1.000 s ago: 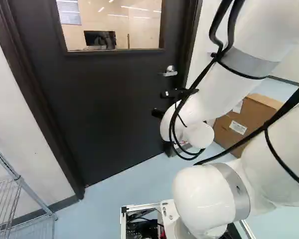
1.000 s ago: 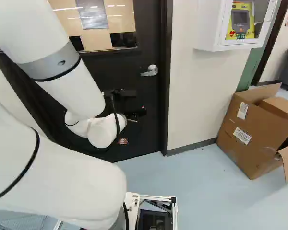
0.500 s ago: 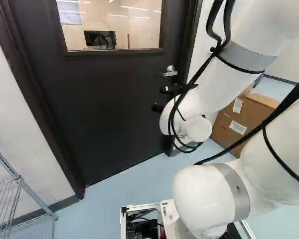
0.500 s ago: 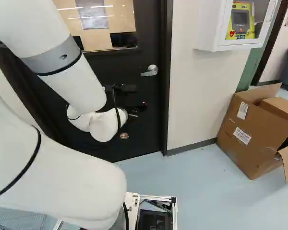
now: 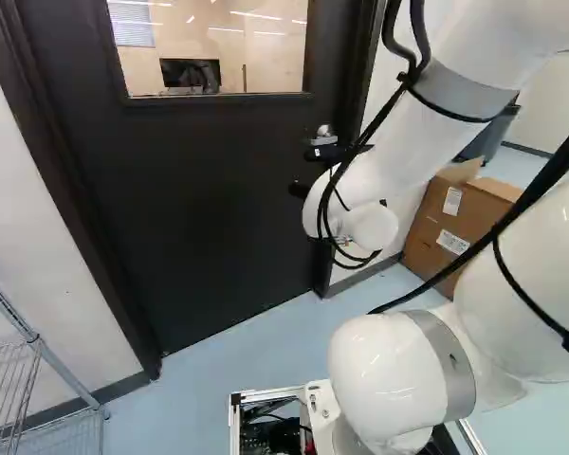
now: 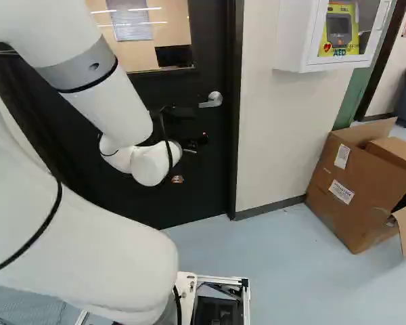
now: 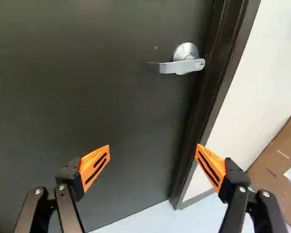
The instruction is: Open the door and move inside
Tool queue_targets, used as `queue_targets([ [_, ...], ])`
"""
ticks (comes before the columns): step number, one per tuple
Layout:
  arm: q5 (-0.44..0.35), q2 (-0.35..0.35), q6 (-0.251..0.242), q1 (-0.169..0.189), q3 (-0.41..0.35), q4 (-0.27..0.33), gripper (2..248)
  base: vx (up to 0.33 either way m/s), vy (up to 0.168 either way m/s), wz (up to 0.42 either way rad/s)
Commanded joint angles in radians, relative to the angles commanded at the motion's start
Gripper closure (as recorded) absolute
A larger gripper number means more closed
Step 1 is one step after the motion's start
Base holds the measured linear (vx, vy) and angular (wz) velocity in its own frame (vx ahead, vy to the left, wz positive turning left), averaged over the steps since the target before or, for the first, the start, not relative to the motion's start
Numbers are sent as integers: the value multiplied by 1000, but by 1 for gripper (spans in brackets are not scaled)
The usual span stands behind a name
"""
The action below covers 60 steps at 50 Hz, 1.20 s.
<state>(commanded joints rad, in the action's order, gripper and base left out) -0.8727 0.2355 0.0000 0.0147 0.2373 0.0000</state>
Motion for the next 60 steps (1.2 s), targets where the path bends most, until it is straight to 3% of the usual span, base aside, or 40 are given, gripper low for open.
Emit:
queue_targets([
  [30, 0, 7, 0, 24, 66, 64, 3, 0, 0, 0],
  [60, -18, -37, 0, 66, 175, 207, 3, 0, 0, 0],
])
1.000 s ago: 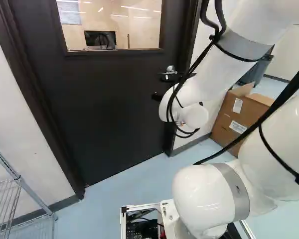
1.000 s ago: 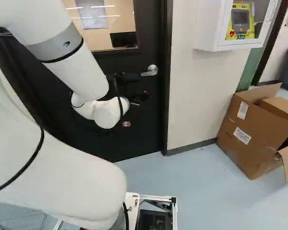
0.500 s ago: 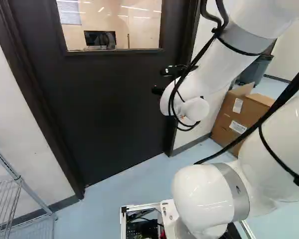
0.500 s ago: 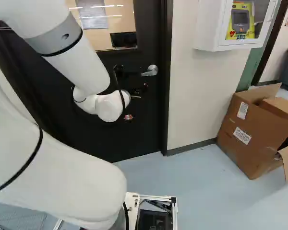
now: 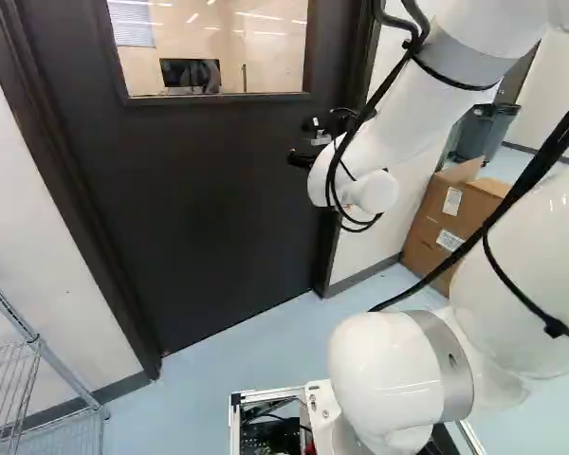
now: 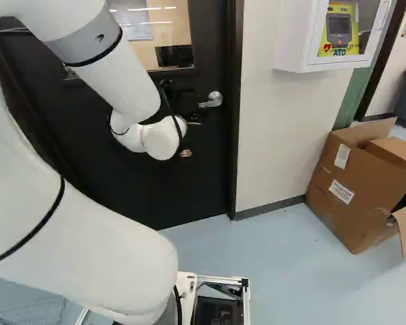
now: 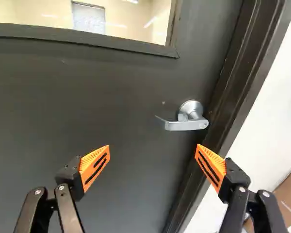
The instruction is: Open the door and move inside
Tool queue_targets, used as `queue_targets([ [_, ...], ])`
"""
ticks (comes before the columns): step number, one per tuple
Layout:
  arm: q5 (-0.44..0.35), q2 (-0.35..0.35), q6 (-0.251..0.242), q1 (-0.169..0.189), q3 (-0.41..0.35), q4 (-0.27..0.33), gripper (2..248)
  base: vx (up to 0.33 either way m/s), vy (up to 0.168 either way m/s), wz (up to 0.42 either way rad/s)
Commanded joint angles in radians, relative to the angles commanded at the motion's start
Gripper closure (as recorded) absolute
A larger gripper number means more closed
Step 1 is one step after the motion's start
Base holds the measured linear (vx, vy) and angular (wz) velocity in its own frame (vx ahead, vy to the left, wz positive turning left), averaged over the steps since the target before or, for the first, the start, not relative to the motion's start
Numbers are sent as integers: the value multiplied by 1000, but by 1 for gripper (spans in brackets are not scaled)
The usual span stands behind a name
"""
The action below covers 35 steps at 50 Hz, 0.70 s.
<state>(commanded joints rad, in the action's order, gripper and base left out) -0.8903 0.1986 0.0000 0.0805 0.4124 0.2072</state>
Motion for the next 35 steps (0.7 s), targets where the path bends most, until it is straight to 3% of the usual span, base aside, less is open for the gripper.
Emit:
queue_targets([
  [15, -2, -47, 0, 27, 77, 81, 3, 0, 0, 0],
  [35, -4, -129, 0, 43, 191, 104, 3, 0, 0, 0],
])
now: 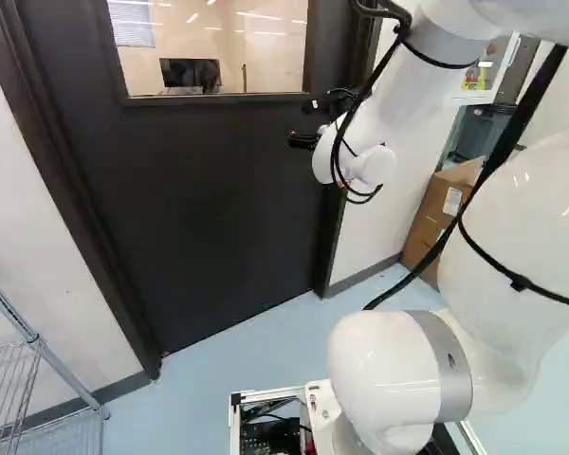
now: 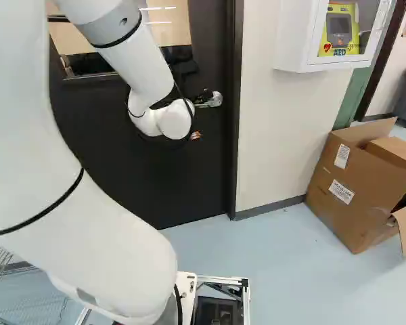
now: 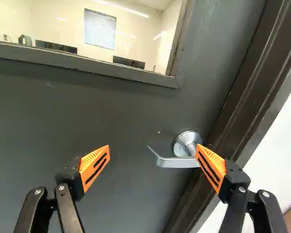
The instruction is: Open the door and move inside
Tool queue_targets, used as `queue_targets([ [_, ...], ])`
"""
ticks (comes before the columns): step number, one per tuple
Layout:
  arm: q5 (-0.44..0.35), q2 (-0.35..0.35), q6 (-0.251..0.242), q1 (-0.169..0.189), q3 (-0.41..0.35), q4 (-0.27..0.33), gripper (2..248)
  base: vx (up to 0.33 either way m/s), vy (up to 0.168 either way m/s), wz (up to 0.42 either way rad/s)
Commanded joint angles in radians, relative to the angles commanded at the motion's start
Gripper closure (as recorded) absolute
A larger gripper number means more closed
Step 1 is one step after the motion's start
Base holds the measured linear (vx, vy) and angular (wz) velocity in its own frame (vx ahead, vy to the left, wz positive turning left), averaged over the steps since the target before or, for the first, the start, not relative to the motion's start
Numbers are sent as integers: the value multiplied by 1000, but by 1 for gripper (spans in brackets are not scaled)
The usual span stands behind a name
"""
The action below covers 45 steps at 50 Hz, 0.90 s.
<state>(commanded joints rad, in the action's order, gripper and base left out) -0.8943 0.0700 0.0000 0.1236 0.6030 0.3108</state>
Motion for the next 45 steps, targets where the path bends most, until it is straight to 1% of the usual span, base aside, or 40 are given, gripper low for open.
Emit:
queue_targets([
  [19, 0, -90, 0, -4, 72, 8, 3, 0, 0, 0],
  [45, 0, -182, 0, -11, 109, 8, 3, 0, 0, 0],
])
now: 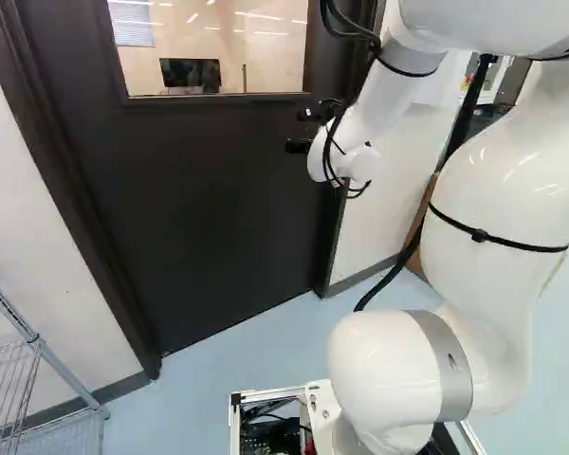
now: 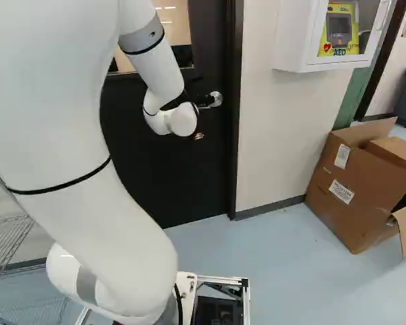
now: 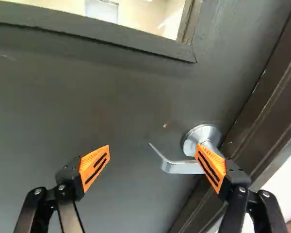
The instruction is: Open the door and move inside
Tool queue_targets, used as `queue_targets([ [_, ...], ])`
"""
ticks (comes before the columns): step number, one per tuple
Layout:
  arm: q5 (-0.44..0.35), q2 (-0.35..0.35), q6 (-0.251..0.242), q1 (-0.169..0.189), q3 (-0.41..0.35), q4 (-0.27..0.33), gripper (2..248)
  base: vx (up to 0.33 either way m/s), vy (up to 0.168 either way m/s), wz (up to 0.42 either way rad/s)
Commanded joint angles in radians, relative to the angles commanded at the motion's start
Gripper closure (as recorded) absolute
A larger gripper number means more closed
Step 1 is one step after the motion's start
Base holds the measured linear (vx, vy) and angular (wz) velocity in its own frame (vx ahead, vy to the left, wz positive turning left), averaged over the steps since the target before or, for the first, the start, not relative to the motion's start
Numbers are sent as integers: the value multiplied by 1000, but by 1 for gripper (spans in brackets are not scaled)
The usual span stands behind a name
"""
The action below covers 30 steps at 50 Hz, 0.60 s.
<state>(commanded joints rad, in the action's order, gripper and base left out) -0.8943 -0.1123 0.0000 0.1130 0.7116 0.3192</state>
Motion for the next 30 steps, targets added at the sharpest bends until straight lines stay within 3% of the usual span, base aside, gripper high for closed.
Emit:
queue_targets([
  [30, 0, -89, 0, -16, 27, 0, 3, 0, 0, 0],
])
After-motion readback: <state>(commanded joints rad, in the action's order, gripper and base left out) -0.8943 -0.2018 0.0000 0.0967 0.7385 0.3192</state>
